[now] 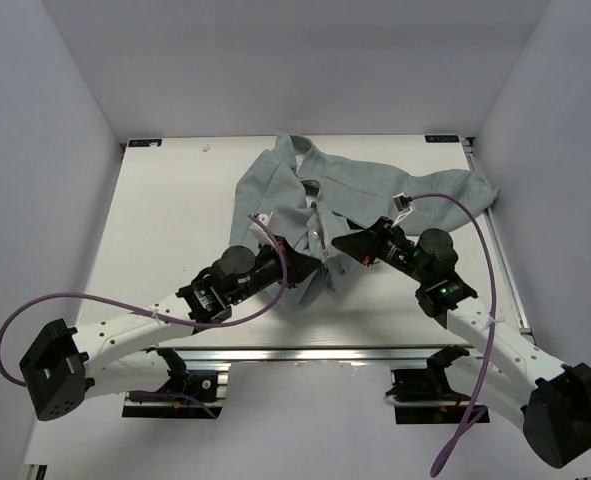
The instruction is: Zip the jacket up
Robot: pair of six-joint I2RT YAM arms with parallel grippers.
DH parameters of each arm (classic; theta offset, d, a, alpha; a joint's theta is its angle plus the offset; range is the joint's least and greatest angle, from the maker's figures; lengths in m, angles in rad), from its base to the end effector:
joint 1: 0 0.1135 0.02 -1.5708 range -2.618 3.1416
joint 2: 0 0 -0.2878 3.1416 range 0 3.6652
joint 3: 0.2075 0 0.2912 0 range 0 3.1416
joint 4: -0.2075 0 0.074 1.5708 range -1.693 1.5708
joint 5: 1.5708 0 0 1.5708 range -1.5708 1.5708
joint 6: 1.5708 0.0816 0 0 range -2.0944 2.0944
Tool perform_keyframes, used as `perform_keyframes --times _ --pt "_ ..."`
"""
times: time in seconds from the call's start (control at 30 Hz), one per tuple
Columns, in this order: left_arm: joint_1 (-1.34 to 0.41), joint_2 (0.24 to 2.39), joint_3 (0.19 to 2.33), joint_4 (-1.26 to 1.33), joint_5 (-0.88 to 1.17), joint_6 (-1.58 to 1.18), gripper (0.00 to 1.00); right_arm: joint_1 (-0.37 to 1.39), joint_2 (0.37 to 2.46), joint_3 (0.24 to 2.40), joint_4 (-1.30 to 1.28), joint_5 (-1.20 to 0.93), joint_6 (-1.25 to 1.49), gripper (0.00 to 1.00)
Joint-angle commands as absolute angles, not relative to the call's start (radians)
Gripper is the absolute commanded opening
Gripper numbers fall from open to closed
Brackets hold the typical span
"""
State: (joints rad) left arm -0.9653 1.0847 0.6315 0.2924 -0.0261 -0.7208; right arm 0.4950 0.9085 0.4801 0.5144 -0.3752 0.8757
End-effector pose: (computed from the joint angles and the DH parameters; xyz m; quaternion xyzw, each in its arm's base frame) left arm 0.1848 -0.2632 0.2722 0.0845 0.7569 -0.4772 0.4384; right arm 0.2291 0.1577 0.2895 -0.0093 0.6782 0.5558 0.4807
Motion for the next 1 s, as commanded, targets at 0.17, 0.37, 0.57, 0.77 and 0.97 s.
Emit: perform_keyframes --times 0.17,0.37,0.57,0.77,0.97 --pt "-0.983 1.087 0.633 0.072 0.063 -0.692 0.00 0.456 0.971 0.554 0.382 -0.397 0.763 0.00" --pt "-0.982 1.143 0.670 0.072 0.124 -0.690 0.00 0.454 1.038 0.566 0.280 -0.388 0.684 0.07" --pt "-0.982 1.189 0.683 0.090 0.136 -0.735 0.00 0.472 1.095 0.643 0.128 -0.394 0.511 0.34" --pt "-0.982 1.219 0.690 0.110 0.150 -0.752 0.00 0.506 1.079 0.701 -0.021 -0.296 0.426 0.41" --pt "-0.982 1.198 0.675 0.126 0.146 -0.773 0.00 0.596 1.007 0.768 -0.245 -0.140 0.377 0.56"
